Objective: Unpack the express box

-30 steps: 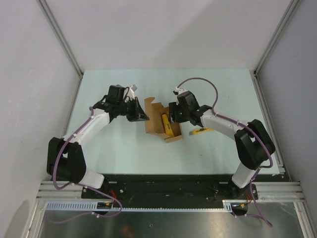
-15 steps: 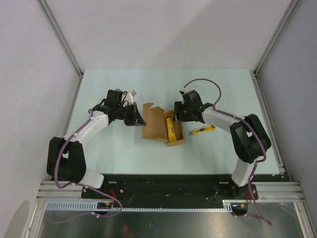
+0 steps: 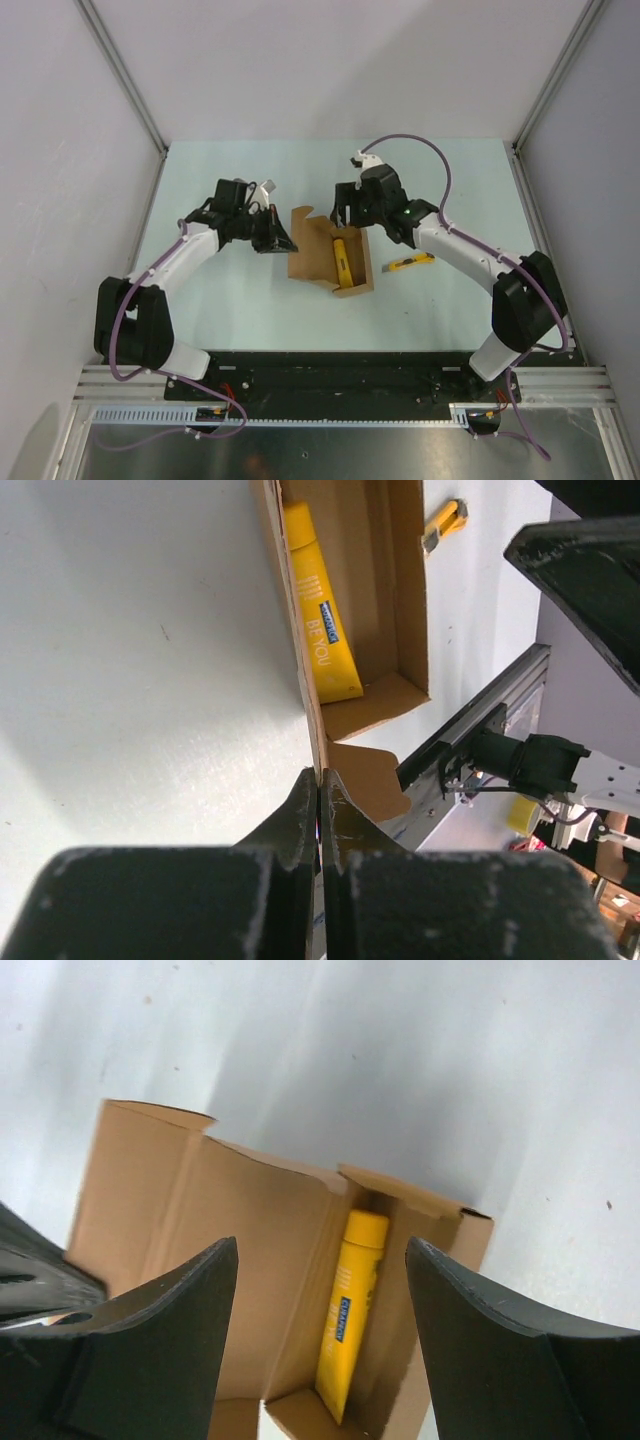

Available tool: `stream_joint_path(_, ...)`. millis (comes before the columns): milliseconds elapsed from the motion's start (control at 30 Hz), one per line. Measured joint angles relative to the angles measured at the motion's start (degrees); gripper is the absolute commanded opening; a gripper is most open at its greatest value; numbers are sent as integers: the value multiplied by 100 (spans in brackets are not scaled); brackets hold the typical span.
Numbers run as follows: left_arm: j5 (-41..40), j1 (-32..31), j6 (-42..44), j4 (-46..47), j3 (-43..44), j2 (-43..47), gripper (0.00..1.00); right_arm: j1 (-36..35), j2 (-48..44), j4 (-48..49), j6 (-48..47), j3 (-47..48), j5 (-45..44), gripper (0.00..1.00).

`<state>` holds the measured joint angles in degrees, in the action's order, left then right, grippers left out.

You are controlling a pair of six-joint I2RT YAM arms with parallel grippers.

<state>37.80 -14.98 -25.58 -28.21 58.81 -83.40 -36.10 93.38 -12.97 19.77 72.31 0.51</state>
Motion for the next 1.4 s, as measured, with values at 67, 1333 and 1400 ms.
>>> stream_joint_path(67, 20, 0, -81, -28, 46, 20, 0, -181, -15, -116, -46, 216, -179, 67)
stream_joint_path(1333, -179, 127, 13, -59, 76, 151, 0, -706, 2192, -824, 116, 920, -560, 56)
stream_joint_path(1400, -210, 131, 61, -92, 76, 151, 0, -730, 2249, -826, 107, 970, -669, 56)
